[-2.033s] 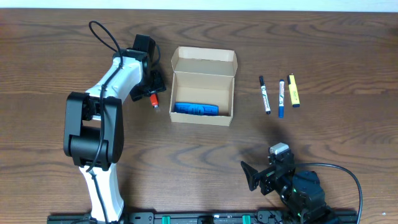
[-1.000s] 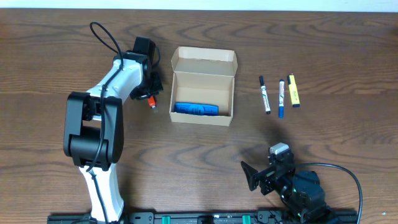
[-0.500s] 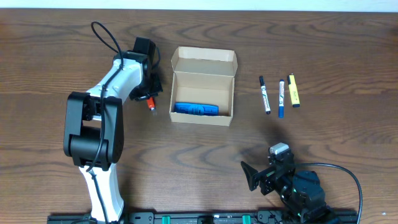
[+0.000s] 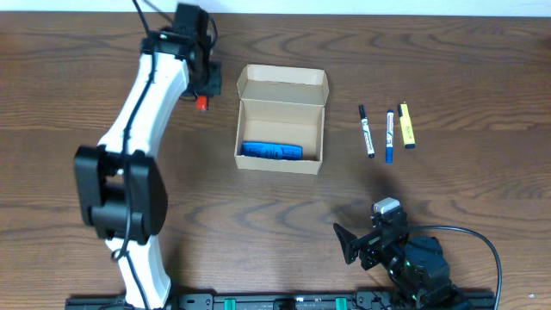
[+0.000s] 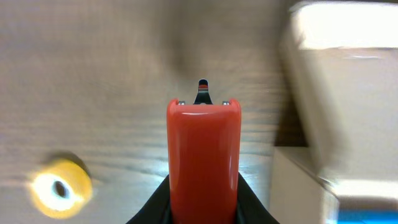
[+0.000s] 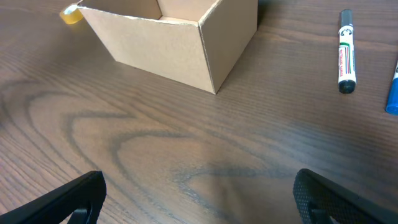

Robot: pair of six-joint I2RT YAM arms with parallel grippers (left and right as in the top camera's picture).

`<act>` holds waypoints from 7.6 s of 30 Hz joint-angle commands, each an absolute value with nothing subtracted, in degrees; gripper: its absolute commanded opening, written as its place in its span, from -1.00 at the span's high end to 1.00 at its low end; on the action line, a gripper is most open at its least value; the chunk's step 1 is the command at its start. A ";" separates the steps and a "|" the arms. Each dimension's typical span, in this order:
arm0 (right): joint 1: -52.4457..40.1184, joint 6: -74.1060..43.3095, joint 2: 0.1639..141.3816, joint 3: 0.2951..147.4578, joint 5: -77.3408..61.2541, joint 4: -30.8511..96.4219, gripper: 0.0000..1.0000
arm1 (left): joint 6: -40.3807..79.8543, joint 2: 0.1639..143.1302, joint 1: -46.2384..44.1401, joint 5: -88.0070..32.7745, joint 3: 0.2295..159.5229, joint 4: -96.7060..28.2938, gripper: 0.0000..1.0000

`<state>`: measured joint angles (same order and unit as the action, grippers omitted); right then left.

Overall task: Pack container
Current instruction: 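Carry the red stapler into the box and release it, then move the left gripper to the yellow tape roll and grasp it, then carry the tape roll into the box's right side and release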

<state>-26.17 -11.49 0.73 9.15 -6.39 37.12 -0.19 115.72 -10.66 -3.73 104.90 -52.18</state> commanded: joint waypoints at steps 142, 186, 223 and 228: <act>-26.65 -10.66 0.34 8.97 -6.22 37.12 -0.98 | -16.03 127.22 11.09 -6.81 106.63 -64.95 -0.91; -26.65 -10.66 0.34 8.97 -6.22 37.12 -0.98 | -11.90 127.22 7.75 -1.06 92.99 -50.96 -0.37; -26.65 -10.66 0.34 8.97 -6.22 37.12 -0.99 | -10.70 115.98 3.38 -1.54 97.58 -56.71 -0.04; -26.65 -10.66 0.34 8.97 -6.22 37.12 -0.98 | -11.16 109.75 -3.29 -4.69 97.62 -55.75 -0.05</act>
